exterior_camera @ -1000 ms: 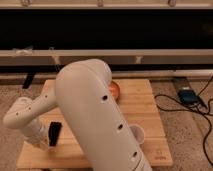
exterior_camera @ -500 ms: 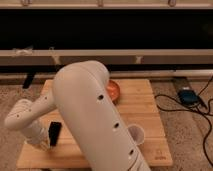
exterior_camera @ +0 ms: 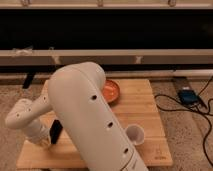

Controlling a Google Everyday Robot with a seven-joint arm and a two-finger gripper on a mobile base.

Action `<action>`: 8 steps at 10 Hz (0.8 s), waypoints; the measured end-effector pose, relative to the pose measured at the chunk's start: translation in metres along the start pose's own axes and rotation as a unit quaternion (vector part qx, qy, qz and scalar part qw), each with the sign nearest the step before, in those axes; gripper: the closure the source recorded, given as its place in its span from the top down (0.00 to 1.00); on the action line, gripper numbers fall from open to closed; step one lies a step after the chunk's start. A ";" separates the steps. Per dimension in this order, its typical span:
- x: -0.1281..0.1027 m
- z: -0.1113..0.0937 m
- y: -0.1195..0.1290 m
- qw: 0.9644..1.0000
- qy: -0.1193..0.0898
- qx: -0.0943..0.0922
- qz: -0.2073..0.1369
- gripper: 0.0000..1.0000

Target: Push the eraser across the table

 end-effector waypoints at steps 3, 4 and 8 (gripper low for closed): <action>-0.024 -0.007 -0.032 1.000 -0.015 0.004 0.027 0.06; -0.031 -0.007 -0.040 0.999 -0.017 0.006 0.034 0.06; -0.060 -0.003 -0.085 0.998 -0.021 0.020 0.063 0.06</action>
